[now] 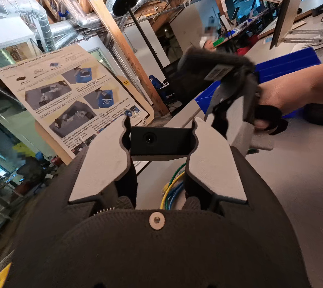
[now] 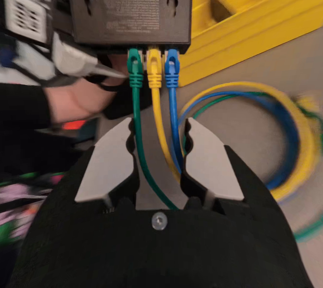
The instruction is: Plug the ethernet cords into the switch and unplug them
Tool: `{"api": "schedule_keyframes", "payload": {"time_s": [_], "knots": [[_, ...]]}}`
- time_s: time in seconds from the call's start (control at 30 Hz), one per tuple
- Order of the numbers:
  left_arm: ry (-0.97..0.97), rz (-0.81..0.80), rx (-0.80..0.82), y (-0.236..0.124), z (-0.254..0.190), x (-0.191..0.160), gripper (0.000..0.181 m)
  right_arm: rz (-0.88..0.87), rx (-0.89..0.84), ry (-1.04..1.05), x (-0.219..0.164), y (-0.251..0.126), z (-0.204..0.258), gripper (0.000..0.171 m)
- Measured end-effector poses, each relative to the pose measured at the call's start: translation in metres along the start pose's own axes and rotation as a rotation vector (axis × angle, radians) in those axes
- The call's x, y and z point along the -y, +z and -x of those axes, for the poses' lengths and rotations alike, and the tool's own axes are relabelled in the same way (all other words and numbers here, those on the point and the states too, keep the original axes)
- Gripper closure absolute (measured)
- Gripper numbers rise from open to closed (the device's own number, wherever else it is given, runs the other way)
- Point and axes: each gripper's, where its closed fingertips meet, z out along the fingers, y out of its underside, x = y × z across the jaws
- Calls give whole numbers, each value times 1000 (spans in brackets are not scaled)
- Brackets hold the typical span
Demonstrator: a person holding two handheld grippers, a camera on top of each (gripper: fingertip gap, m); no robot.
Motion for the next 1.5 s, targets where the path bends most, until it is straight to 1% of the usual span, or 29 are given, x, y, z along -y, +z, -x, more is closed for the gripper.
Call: {"api": "schedule_keyframes", "payload": {"time_s": [0.03, 0.07, 0.1, 0.17, 0.23, 0.3, 0.33, 0.4, 0.47, 0.5, 0.6, 0.7, 0.8, 0.93, 1.13, 1.3, 1.4, 1.5], "knots": [[-14, -5, -19, 0, -2, 0, 115, 12, 96, 85, -2, 5, 7, 120], [-24, -7, -29, 0, -3, 0, 115, 21, 160, 119, -5, 9, 11, 130], [-30, -6, -37, 0, -4, -1, 115, 9, 214, 115, -6, 12, 17, 147], [-57, -9, -64, 1, -7, -2, 116, 10, 217, 91, -11, 14, 18, 158], [-117, -19, -65, 0, -3, -1, 116, -40, 189, 52, -5, 7, 19, 163], [-231, -53, -60, -2, 4, 2, 115, -136, 181, 51, 10, -6, 21, 165], [-290, -66, -53, -2, 8, 2, 108, -161, 155, 38, 14, -12, 19, 165], [-399, -74, -67, -1, 11, 0, 104, -206, 69, -33, 22, -23, 12, 165], [-453, -59, -75, 1, 12, -5, 97, -257, 38, -63, 35, -40, 11, 165], [-456, -51, -70, 2, 12, -8, 95, -288, 27, -76, 45, -50, 13, 165], [-452, -6, -16, 6, 15, -19, 98, -353, -65, -149, 76, -87, 14, 165], [-472, 48, 64, 10, 17, -32, 98, -362, -159, -216, 108, -123, 19, 165], [-503, 119, 95, 14, 14, -45, 94, -337, -279, -294, 140, -156, 26, 165], [-535, 168, 43, 22, -5, -61, 96, -290, -434, -365, 185, -201, 35, 165], [-497, 249, -19, 29, -28, -79, 101, -283, -687, -409, 243, -287, 44, 166], [-471, 271, -47, 31, -39, -82, 102, -308, -834, -375, 260, -351, 39, 166], [-473, 274, -55, 32, -41, -84, 103, -322, -886, -352, 262, -376, 33, 165], [-470, 286, -60, 32, -42, -86, 103, -303, -937, -305, 252, -393, 16, 165]]}}
